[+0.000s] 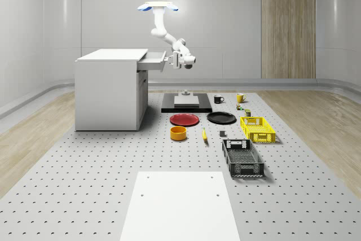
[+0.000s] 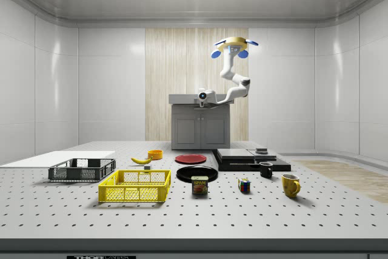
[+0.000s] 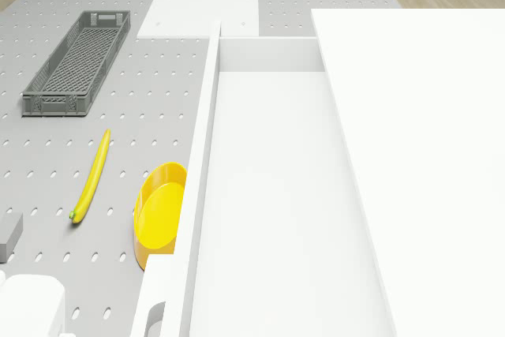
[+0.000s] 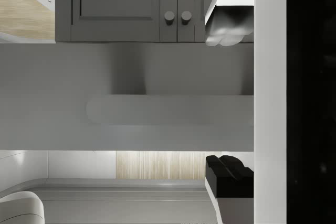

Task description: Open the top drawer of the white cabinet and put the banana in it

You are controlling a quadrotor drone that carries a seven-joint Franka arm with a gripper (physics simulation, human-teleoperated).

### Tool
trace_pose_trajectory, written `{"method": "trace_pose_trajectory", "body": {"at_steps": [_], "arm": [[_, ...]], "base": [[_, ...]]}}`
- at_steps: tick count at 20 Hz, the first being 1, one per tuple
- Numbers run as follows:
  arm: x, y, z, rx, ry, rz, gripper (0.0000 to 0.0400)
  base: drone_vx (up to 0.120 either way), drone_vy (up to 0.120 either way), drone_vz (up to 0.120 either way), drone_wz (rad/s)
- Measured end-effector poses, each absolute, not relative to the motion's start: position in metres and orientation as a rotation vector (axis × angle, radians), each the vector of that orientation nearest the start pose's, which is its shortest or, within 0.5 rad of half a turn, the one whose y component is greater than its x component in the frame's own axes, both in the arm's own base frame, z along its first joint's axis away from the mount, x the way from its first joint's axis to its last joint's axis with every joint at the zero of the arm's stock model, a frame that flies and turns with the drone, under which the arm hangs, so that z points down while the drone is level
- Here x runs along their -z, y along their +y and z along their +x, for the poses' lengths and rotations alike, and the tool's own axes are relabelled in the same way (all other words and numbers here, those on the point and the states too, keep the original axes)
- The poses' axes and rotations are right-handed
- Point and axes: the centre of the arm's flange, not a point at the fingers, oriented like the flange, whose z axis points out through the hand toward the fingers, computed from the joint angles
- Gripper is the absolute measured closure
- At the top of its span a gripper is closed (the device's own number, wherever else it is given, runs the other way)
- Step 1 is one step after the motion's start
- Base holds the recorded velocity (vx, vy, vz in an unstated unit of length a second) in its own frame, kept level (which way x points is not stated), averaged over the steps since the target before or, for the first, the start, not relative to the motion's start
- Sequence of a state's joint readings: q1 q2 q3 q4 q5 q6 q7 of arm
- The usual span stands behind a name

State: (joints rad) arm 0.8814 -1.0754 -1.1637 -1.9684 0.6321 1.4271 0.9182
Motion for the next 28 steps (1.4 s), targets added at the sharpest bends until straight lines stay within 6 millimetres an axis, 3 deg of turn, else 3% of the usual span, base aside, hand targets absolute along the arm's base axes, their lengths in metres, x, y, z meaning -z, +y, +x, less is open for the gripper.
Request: {"method": "trace_pose_trajectory", "body": {"at_steps": [6, 17, 19, 23, 28], "arm": [[-0.626, -0.276, 0.339, -0.612, 0.614, -1.487, 0.0015], [-0.627, -0.281, 0.339, -0.613, 0.615, -1.486, 0.0001], [-0.610, -0.288, 0.342, -0.662, 0.528, -1.296, 0.0000], [-0.557, -0.254, 0.341, -0.747, 0.289, -0.726, 0.0000], [-0.533, -0.215, 0.340, -0.778, 0.120, -0.309, 0.0000]], "base": [[0.120, 0.120, 0.000, 0.000], [0.120, 0.120, 0.000, 0.000], [0.120, 0.120, 0.000, 0.000], [0.120, 0.120, 0.000, 0.000], [0.120, 0.120, 0.000, 0.000]]}}
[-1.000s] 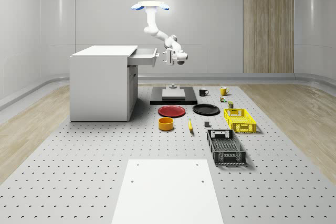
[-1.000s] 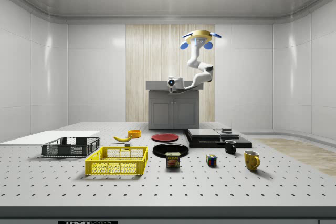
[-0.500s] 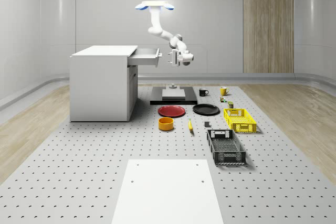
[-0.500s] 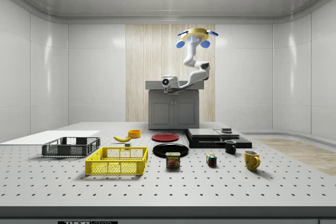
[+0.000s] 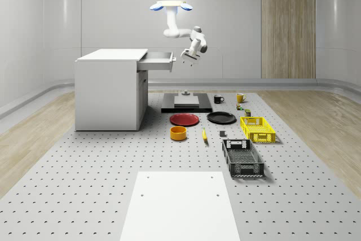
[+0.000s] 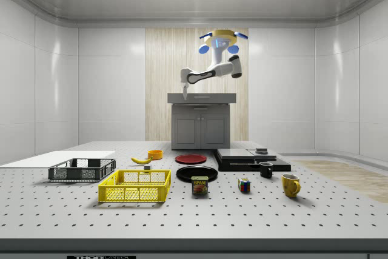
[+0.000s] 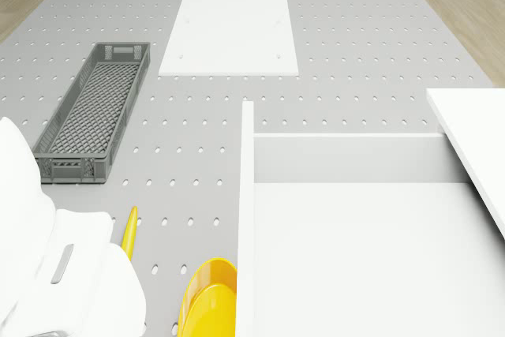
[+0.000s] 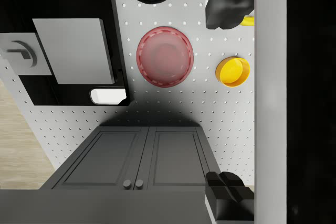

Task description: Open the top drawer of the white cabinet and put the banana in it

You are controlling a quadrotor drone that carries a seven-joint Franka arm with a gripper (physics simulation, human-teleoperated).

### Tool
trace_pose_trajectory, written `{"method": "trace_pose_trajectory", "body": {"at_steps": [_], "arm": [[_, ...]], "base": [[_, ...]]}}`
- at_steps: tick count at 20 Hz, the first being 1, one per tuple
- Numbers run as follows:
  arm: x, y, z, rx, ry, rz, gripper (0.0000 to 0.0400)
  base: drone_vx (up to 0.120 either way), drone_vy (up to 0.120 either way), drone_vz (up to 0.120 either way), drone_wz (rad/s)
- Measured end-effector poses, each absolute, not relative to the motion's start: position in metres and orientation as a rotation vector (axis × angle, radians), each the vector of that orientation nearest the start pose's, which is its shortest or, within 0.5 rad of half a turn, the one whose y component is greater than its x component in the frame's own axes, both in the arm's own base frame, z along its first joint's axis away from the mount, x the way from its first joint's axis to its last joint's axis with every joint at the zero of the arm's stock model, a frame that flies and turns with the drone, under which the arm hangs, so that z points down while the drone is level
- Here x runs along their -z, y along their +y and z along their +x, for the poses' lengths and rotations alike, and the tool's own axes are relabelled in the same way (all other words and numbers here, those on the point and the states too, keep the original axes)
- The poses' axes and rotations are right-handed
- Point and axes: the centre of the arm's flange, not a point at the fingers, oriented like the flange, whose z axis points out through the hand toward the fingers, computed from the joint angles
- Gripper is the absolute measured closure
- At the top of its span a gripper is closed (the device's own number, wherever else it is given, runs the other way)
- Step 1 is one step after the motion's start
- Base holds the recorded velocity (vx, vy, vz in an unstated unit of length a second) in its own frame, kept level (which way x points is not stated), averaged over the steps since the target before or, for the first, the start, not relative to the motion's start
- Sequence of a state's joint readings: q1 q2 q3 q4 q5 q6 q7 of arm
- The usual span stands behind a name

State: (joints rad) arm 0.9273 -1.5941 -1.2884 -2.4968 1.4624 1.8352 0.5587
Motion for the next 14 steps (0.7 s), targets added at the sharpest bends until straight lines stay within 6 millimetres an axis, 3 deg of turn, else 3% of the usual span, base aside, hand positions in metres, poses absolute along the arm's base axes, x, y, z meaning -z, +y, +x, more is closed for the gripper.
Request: {"method": "trace_pose_trajectory", "body": {"at_steps": [6, 14], "arm": [[-0.528, -0.193, 0.339, -0.784, 0.040, -0.107, 0.0000], [-0.527, -0.184, 0.339, -0.785, 0.010, -0.027, 0.0000]], "base": [[0.120, 0.120, 0.000, 0.000], [0.120, 0.120, 0.000, 0.000]]}}
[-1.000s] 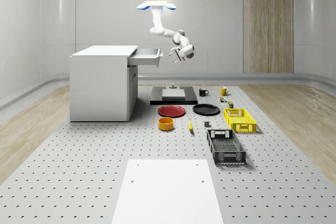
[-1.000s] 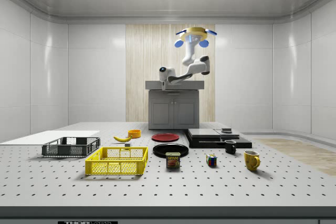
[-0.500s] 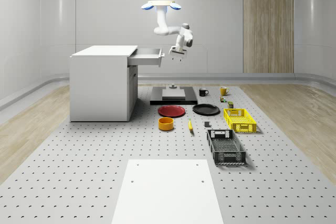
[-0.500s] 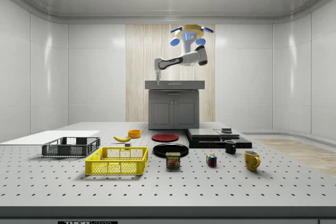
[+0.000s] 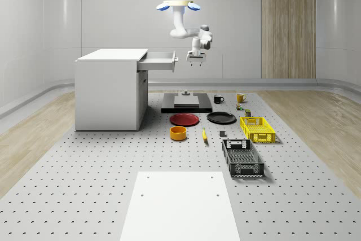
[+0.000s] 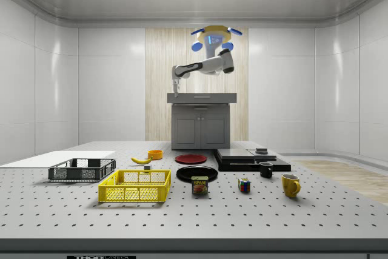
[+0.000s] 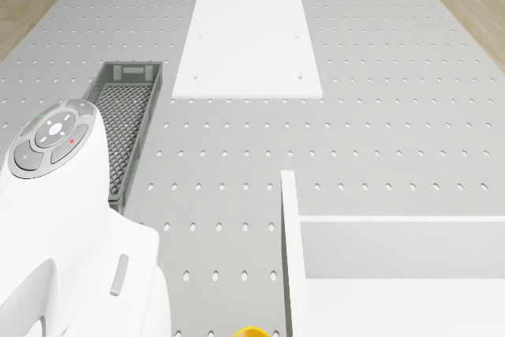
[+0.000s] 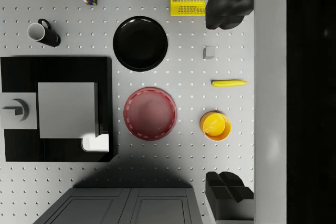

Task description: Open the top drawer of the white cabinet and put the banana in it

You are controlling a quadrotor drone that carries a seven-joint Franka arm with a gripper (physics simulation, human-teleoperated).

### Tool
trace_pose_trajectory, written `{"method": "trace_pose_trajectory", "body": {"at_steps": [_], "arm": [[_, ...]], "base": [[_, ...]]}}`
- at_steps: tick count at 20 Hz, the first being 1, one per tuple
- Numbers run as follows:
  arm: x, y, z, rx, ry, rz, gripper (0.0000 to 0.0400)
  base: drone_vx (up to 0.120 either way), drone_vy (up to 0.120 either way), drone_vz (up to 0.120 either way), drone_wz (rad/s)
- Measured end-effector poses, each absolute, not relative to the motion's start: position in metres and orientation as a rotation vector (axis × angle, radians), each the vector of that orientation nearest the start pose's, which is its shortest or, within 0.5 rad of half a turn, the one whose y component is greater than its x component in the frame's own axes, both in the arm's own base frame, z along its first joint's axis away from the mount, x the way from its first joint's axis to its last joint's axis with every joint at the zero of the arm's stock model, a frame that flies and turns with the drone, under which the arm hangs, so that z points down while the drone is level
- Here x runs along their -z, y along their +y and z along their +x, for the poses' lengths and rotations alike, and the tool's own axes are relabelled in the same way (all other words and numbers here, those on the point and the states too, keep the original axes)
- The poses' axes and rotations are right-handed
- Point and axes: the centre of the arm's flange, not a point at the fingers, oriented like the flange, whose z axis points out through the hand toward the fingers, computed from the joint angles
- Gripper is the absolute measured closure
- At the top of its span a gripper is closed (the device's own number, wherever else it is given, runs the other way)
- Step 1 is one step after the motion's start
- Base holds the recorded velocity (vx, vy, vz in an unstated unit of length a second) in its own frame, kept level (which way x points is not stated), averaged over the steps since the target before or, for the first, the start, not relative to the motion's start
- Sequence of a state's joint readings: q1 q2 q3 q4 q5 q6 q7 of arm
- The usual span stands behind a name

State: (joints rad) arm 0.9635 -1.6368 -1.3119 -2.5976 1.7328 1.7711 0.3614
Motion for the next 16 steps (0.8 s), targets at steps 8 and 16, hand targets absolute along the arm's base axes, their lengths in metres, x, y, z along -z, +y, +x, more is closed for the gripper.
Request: {"method": "trace_pose_trajectory", "body": {"at_steps": [8, 16], "arm": [[-0.5268, -0.1825, 0.3388, -0.785, 0.003, -0.009, 0.0000], [-0.5268, -0.1820, 0.3387, -0.785, 0.001, -0.004, 0.0000]], "base": [[0.120, 0.120, 0.000, 0.000], [0.120, 0.120, -0.050, 0.000]]}}
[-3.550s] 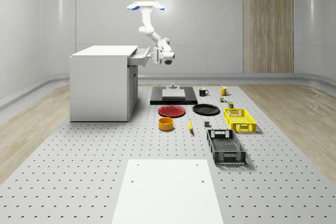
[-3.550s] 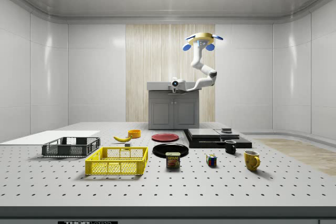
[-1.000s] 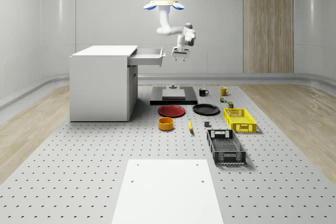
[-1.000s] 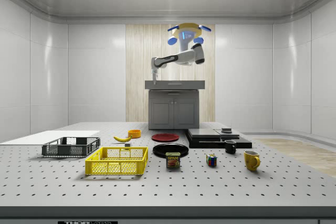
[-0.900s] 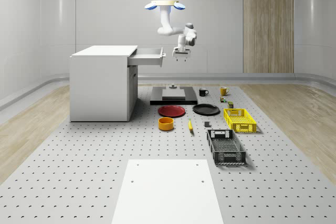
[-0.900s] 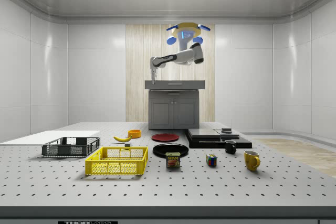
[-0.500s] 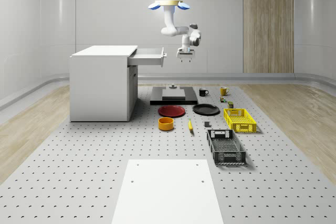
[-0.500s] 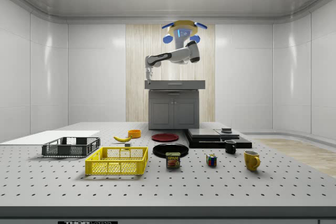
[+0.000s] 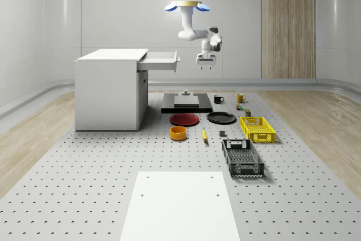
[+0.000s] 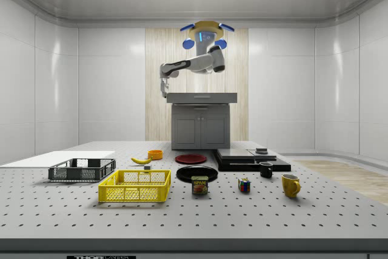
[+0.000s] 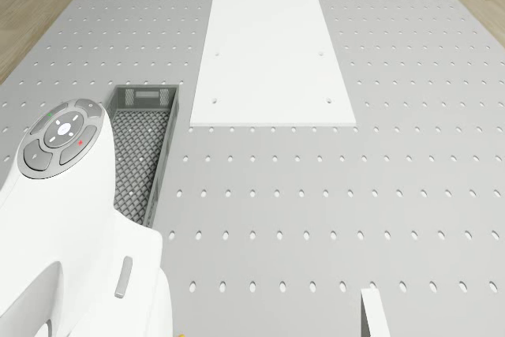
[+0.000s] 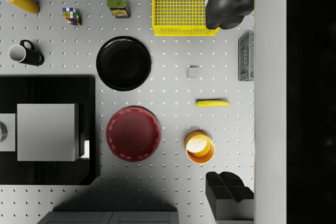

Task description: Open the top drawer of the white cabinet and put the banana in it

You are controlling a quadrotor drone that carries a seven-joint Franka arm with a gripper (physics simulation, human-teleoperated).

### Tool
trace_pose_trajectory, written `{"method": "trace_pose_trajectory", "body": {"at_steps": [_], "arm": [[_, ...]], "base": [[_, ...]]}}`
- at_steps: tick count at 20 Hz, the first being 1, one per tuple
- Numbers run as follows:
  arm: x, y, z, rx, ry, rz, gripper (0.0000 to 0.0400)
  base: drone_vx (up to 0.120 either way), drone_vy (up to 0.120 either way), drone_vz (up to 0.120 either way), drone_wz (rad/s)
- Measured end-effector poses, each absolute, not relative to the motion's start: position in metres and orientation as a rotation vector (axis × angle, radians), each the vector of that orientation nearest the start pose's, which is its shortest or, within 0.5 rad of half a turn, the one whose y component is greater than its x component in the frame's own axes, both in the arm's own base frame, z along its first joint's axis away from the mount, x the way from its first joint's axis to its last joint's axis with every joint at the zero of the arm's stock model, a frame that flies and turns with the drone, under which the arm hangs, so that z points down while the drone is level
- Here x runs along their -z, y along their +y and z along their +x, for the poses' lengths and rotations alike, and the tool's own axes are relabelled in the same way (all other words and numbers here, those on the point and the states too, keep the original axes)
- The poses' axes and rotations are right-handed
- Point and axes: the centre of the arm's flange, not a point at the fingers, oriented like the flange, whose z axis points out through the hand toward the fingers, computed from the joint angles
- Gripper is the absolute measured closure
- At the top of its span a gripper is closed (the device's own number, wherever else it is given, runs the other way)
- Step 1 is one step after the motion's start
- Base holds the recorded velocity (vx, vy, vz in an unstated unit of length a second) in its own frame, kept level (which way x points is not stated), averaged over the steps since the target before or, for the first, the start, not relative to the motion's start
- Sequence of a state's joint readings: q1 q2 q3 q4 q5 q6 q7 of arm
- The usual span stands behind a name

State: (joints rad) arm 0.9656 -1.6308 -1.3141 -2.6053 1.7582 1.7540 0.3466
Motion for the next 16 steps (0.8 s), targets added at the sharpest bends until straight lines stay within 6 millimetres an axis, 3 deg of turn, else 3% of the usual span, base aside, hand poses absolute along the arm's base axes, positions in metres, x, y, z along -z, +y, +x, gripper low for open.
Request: {"method": "trace_pose_trajectory", "body": {"at_steps": [16], "arm": [[-0.5268, -0.1819, 0.3387, -0.785, 0.001, -0.003, 0.0000]], "base": [[0.120, 0.120, -0.120, 0.000]]}}
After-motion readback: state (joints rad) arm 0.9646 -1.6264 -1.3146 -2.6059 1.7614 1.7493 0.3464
